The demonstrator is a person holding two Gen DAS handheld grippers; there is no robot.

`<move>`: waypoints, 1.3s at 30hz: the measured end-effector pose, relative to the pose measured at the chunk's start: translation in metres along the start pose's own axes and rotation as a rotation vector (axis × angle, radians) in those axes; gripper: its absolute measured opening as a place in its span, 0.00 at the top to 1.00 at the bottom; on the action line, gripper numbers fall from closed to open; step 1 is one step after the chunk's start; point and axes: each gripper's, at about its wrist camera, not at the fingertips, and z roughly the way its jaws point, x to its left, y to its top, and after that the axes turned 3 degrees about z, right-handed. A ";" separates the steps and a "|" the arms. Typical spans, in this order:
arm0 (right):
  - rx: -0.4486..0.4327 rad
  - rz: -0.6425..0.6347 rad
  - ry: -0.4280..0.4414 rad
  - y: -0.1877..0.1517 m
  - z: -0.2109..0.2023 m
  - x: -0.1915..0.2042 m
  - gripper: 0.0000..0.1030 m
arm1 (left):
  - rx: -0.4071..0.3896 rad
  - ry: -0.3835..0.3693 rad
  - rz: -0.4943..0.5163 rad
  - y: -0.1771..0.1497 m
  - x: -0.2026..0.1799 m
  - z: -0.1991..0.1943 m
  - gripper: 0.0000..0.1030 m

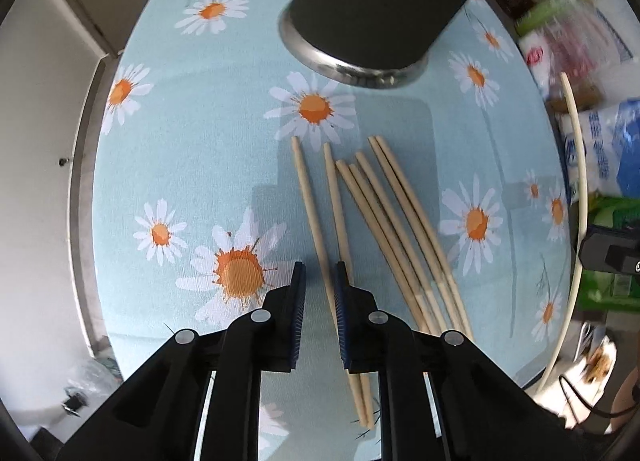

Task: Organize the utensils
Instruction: 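Grasp another chopstick with the left tool while the right tool holds its chopstick, then lift both held chopsticks and carry them over the black cup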

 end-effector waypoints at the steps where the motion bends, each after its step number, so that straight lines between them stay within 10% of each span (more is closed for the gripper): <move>1: 0.002 0.005 0.006 0.000 0.001 0.000 0.95 | 0.007 -0.003 -0.010 0.003 0.000 0.001 0.87; 12: -0.007 0.018 0.007 0.000 0.008 -0.001 0.95 | 0.027 0.055 0.070 0.008 -0.011 0.002 0.92; 22: -0.027 0.030 -0.017 0.001 0.009 0.011 0.95 | -0.005 -0.068 0.001 0.009 0.009 -0.001 0.96; 39: -0.174 -0.006 -0.047 -0.005 0.003 0.051 0.95 | -0.379 -0.359 0.022 -0.022 0.063 -0.099 0.96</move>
